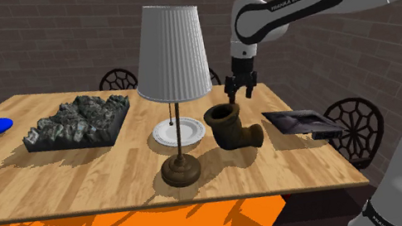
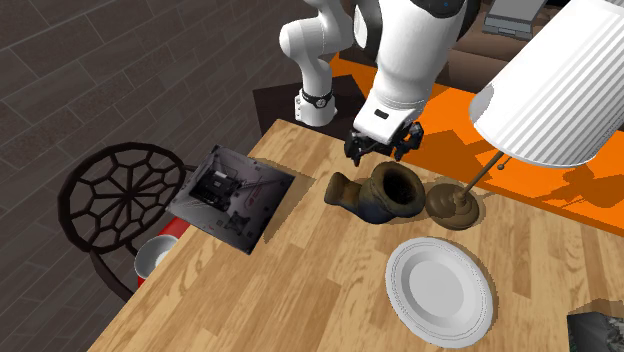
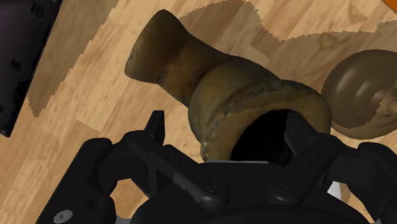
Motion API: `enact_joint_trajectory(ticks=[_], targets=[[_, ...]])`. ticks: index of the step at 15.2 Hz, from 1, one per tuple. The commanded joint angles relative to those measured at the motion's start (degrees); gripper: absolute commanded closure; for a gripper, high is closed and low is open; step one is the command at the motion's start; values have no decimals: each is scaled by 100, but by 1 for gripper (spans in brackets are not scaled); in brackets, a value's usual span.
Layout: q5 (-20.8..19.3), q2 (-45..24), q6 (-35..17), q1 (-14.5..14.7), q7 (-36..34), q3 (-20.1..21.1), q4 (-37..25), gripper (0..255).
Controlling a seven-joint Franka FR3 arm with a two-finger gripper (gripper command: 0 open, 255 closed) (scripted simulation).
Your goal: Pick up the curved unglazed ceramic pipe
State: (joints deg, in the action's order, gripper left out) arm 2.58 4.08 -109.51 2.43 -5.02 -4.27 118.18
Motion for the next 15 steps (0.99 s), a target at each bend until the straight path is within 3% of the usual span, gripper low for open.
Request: enact_joint_trajectory(ticks=[1, 11, 12, 15], targets=[[118, -524, -87, -1, -5, -12, -444, 0], [174, -804, -657, -3, 39, -7, -152, 0], [174, -800, -663, -4, 42, -8, -142, 255], [173, -800, -659, -4, 41, -8, -146, 255]])
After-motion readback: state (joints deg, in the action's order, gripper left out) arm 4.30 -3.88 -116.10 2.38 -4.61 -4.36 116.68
